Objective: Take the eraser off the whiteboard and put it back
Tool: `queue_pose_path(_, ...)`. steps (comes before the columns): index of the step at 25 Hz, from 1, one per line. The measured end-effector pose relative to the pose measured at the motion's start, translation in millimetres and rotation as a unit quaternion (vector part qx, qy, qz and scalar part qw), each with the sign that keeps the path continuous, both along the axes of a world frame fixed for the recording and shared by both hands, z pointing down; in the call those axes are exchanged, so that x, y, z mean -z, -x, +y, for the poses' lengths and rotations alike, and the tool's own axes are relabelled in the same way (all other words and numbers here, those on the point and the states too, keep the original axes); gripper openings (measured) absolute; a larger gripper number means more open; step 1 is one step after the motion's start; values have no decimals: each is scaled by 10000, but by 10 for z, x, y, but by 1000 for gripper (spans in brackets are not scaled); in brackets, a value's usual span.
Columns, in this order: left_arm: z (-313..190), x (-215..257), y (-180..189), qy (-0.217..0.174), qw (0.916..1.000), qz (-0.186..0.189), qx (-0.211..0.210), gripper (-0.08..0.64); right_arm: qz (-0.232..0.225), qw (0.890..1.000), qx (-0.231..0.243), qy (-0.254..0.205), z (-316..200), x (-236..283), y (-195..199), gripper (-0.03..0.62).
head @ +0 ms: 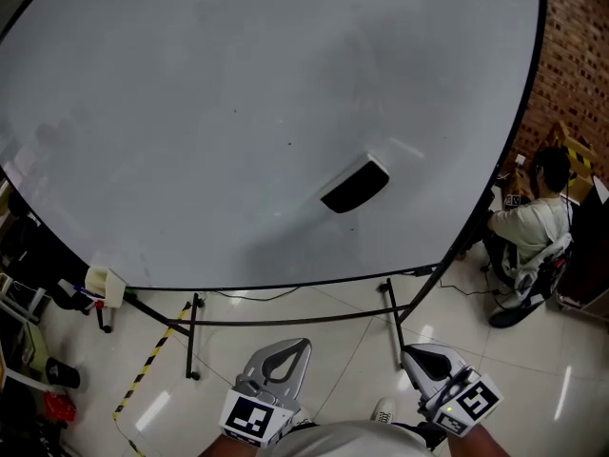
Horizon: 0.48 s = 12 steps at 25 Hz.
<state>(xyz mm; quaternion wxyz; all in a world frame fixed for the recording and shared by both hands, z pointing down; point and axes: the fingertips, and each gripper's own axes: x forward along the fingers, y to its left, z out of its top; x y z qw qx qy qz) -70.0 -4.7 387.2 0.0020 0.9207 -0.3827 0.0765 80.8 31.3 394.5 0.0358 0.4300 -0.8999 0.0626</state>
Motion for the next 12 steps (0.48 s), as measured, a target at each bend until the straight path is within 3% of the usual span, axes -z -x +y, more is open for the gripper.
queue_pose_path(12,72,-5,-70,-30,10000,-27,59,15,-12,9999,89,-47,10,16,-42,2)
